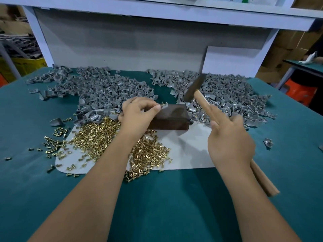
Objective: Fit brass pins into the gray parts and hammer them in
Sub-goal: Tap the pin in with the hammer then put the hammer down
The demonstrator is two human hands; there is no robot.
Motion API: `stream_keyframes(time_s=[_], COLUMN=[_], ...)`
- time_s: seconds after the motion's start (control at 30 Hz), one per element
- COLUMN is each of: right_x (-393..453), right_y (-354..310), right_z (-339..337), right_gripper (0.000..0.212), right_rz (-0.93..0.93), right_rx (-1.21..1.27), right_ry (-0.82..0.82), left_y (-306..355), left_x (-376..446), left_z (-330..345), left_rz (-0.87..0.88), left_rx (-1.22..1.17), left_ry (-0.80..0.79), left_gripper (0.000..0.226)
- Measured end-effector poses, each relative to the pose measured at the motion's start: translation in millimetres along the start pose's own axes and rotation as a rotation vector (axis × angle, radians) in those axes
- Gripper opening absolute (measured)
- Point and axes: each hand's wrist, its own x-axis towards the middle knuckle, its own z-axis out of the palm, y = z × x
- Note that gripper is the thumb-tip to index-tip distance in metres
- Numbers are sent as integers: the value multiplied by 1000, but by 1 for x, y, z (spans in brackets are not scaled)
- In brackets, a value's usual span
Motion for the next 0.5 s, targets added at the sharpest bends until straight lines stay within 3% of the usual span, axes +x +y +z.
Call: stream_keyframes(time_s=[0.2, 0.5], right_x=[5, 6], right_y=[9, 9], right_z=[3, 11], right_gripper=[36, 19], right_rz=[94, 77], right_rx=[-17, -117], right_ry=[-58, -144], left_y=[6, 9], left_x=[-2, -6], left_z=[-4, -7], left_rz=[23, 21], left_rx=[-141, -216], left_ry=[-78, -84], left_gripper=[12, 15])
